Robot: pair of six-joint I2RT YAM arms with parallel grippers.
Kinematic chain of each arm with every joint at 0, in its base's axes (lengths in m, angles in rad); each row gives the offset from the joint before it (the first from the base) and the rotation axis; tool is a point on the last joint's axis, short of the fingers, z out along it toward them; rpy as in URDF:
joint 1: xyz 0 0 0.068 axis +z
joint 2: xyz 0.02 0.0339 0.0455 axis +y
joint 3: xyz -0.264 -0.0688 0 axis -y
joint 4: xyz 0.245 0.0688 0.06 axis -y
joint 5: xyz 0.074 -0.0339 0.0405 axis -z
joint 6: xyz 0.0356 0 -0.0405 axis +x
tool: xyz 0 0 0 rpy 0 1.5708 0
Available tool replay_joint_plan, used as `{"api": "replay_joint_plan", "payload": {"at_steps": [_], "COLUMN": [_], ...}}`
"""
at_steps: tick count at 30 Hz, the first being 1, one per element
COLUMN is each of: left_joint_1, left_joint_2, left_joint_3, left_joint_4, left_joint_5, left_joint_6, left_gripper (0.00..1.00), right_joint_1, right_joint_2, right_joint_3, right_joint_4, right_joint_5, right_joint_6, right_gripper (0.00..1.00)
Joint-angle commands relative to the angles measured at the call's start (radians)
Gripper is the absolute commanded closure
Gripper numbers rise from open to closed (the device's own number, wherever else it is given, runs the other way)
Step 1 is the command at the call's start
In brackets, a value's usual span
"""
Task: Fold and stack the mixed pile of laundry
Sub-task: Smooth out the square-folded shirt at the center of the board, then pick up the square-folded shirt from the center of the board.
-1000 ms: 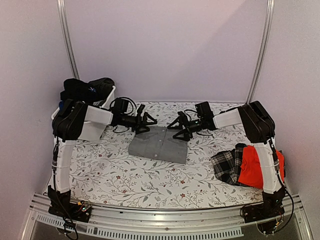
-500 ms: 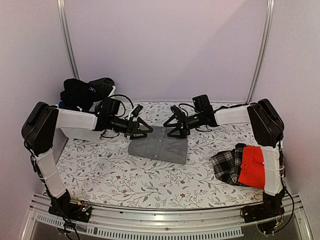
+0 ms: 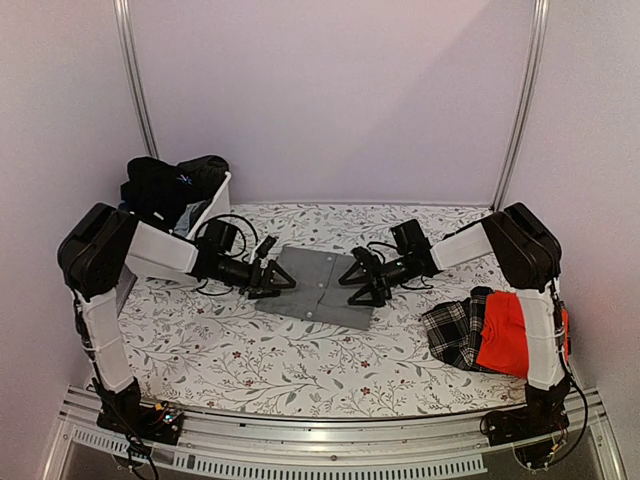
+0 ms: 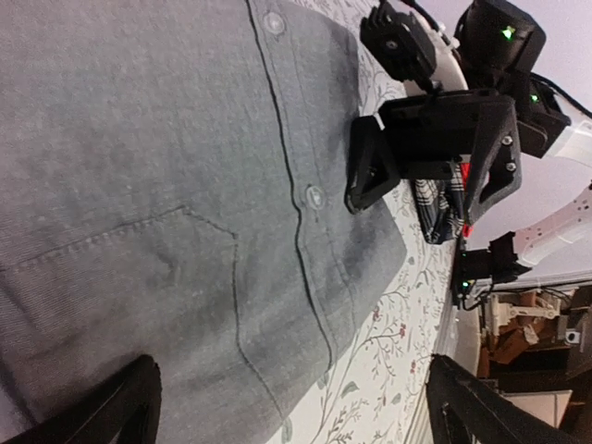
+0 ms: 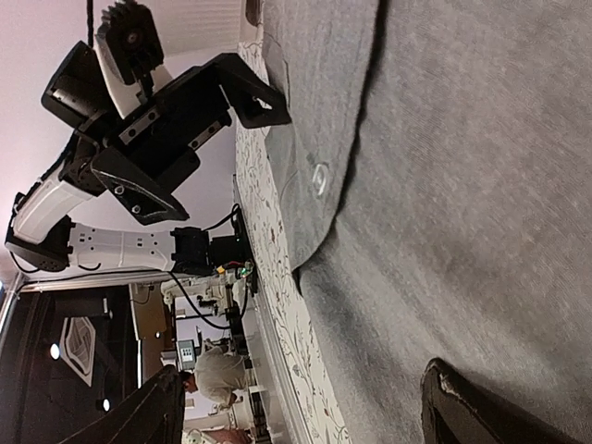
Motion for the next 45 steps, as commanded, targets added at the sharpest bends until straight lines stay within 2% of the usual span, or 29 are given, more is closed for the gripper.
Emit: {"api": "replay_joint_plan", "payload": {"at_steps": [1,4,8,12,16,21,27,30,32,36,39,45], "left_joint_1": [-0.016,-0.124,-0.313,-0.481,-0.587,-0.673,-0.689,-0.689,-0.687,-0.676,-0.653,-0.629], "left_joint_2": [-0.184,-0.287,-0.303,-0.259,-0.145,0.005,0.116,0.151,0.171,0.194,0.169,0.128], "left_joint_3": [-0.004,0.006,0.039,0.055,0.123,0.185,0.238,0.25,0.278,0.365,0.406,0.418], "left_joint_4": [-0.117,-0.18,-0.227,-0.198,-0.202,-0.148,-0.101,-0.064,-0.069,-0.127,-0.121,-0.039], "left_joint_5": [-0.298,-0.525,-0.755,-0.862,-0.894,-1.03,-1.081,-1.101,-1.089,-1.023,-0.926,-0.829], "left_joint_6": [0.167,0.326,0.559,0.689,0.743,0.817,0.899,0.927,0.93,0.874,0.785,0.656], "left_gripper": [0.0,0.0,0.02,0.11,0.25,0.36,0.44,0.53,0.62,1.0,1.0,1.0], "right_joint_1": [-0.021,-0.049,-0.094,-0.112,-0.114,-0.116,-0.127,-0.138,-0.146,-0.16,-0.159,-0.159], "right_joint_2": [-0.185,-0.297,-0.411,-0.473,-0.514,-0.554,-0.6,-0.614,-0.626,-0.627,-0.617,-0.536], "right_joint_3": [-0.053,-0.106,-0.198,-0.275,-0.342,-0.406,-0.458,-0.478,-0.488,-0.481,-0.47,-0.467], "right_joint_4": [-0.057,-0.039,-0.054,-0.081,-0.088,-0.088,-0.088,-0.124,-0.129,-0.156,-0.16,-0.046], "right_joint_5": [0.111,0.159,0.25,0.309,0.346,0.357,0.366,0.377,0.382,0.408,0.433,0.373], "right_joint_6": [-0.046,-0.016,0.026,0.06,0.079,0.102,0.108,0.105,0.105,0.105,0.13,0.226], "right_gripper": [0.13,0.15,0.16,0.17,0.18,0.18,0.19,0.19,0.18,0.13,0.04,0.03]}}
